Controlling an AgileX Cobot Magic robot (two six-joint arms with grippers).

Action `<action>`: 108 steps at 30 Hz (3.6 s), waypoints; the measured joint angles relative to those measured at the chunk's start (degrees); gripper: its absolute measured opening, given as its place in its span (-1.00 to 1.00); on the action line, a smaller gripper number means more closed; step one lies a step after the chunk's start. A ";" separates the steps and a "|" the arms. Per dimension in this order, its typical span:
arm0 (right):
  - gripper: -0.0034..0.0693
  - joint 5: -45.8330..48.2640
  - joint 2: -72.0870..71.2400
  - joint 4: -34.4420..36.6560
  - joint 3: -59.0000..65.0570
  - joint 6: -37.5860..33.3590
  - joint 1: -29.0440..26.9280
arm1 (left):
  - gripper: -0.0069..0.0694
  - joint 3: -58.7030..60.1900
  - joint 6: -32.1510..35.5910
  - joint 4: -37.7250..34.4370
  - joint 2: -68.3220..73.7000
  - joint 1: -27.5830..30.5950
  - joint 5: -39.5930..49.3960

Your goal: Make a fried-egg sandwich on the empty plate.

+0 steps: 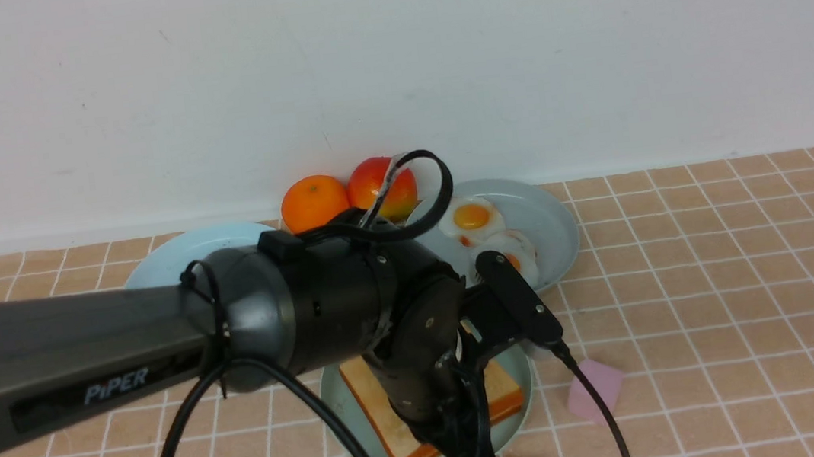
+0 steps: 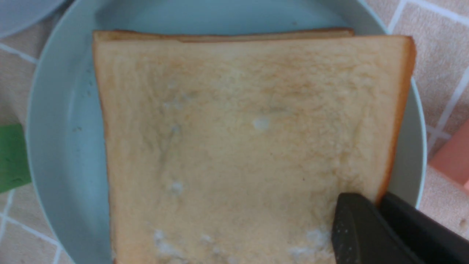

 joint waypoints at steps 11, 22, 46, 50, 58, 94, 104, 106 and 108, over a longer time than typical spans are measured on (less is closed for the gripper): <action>-0.87 0.20 0.00 0.00 0.00 0.00 0.00 | -0.35 0.00 0.00 0.59 0.00 0.00 -0.47; -0.87 1.55 0.00 0.41 0.00 0.00 0.00 | -0.03 0.00 -0.19 1.66 -0.72 0.00 0.49; -0.85 -1.11 -7.13 -11.43 0.00 12.81 0.00 | -0.85 40.45 -24.07 -5.85 -70.35 0.00 -24.46; -0.85 -0.40 -14.05 -16.69 0.84 20.31 0.00 | -0.85 54.98 -26.56 -6.09 -80.36 0.00 -37.24; -0.85 -7.67 -25.95 -23.87 11.96 34.46 0.00 | -0.85 64.04 -26.91 -6.24 -87.33 0.00 -47.38; -0.94 -43.07 -34.14 -29.01 52.60 29.44 -6.28 | -0.85 64.04 -26.93 -6.26 -87.33 0.00 -44.34; -0.94 -42.70 -34.16 -23.13 52.49 23.95 -6.28 | -0.85 64.04 -26.93 -6.26 -87.33 0.00 -44.29; -0.94 -42.70 -34.16 -23.13 52.49 23.95 -6.28 | -0.85 64.04 -26.93 -6.26 -87.33 0.00 -44.29; -0.94 -42.70 -34.16 -23.13 52.49 23.95 -6.28 | -0.85 64.04 -26.93 -6.26 -87.33 0.00 -44.29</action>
